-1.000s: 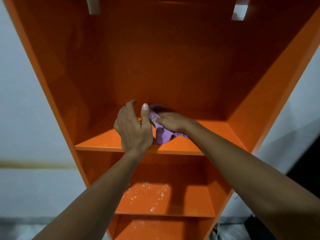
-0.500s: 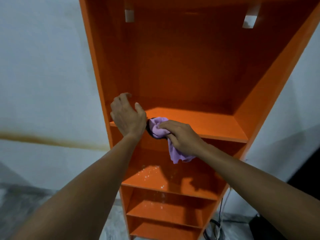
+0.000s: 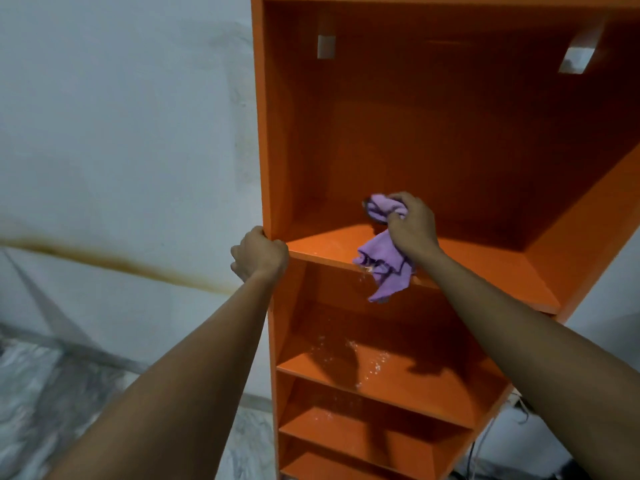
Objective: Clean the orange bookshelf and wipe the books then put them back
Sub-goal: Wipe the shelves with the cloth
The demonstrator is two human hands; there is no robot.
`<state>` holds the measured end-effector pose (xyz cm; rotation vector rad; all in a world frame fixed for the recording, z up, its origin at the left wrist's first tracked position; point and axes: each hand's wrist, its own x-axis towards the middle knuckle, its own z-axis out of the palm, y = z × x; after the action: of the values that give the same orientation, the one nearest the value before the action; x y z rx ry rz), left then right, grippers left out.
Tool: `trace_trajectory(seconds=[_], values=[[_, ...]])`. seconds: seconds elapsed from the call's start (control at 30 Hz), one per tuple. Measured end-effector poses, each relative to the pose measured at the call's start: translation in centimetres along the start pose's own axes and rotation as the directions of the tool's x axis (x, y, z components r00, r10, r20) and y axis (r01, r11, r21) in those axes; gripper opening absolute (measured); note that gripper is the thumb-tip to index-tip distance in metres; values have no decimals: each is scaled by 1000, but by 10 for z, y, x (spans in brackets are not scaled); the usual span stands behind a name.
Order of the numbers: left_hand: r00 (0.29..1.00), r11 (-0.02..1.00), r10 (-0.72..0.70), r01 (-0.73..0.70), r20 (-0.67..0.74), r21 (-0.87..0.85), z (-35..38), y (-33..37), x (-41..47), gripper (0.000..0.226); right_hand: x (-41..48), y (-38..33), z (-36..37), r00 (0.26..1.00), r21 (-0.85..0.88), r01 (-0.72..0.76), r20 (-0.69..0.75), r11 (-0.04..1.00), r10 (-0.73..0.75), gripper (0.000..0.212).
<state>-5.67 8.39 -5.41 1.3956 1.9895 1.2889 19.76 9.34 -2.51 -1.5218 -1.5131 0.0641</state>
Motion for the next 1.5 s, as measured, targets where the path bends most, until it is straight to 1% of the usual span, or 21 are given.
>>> trace_trajectory(seconds=[0.03,0.1,0.17,0.23,0.3,0.37,0.47,0.53,0.63,0.83,0.87,0.93,1.03,1.1,1.23,1.3,1.33,1.37,1.43,1.47,1.5], values=[[1000,999,11,-10,25,-36,-2,-5,3,26,9,14,5,994,-81,-99,38,992,103,37],[996,995,34,-26,84,-95,-6,-11,8,19,26,35,15,955,-271,-254,82,928,286,42],[988,990,67,-48,137,-133,-9,-16,17,17,39,39,26,906,-407,-315,141,858,399,53],[975,980,99,-62,198,-187,-12,-18,21,23,50,35,35,870,-451,-311,219,837,441,62],[961,972,128,-74,244,-221,-13,-23,29,30,68,29,55,867,-453,-255,283,854,409,56],[948,968,159,-94,275,-235,-14,-26,35,31,84,22,81,858,-477,-161,365,864,361,49],[933,958,199,-120,301,-260,-15,-29,39,30,100,-1,123,852,-446,39,483,894,204,34],[925,953,221,-137,310,-271,-14,-31,41,26,109,-19,151,831,-384,126,544,915,114,31],[922,949,233,-146,309,-279,-14,-36,46,24,119,-29,179,833,-372,142,545,917,92,33],[923,944,248,-161,296,-288,-12,-40,45,29,96,-38,170,858,-376,124,505,919,91,36],[923,945,248,-164,294,-282,-13,-39,45,31,85,-44,166,862,-369,134,501,920,75,39],[917,943,258,-171,304,-284,-14,-39,47,33,59,-57,154,844,-344,182,536,921,33,42],[914,947,259,-176,311,-270,-17,-39,47,27,15,-74,133,819,-365,255,574,895,1,33],[916,955,265,-207,301,-212,-22,-36,40,29,-18,-85,115,832,-382,313,552,869,-57,33],[901,958,281,-281,330,-50,-30,-36,28,46,-67,-93,103,850,-317,416,469,852,-240,38],[892,951,295,-310,342,-13,-33,-42,19,47,-79,-87,96,830,-359,504,454,785,-325,43],[886,933,327,-358,327,37,-33,-45,13,48,-82,-80,93,818,-406,543,454,735,-354,46],[876,895,387,-432,289,109,-31,-49,6,50,-84,-72,87,817,-450,557,451,698,-360,49],[831,777,520,-556,194,296,-24,-54,-10,65,-85,-55,69,847,-517,523,403,678,-347,52],[799,721,574,-597,179,353,-20,-53,-18,75,-86,-45,59,868,-552,493,368,672,-335,52],[765,674,612,-638,202,374,-16,-50,-24,84,-87,-38,49,887,-594,460,337,660,-315,52]])
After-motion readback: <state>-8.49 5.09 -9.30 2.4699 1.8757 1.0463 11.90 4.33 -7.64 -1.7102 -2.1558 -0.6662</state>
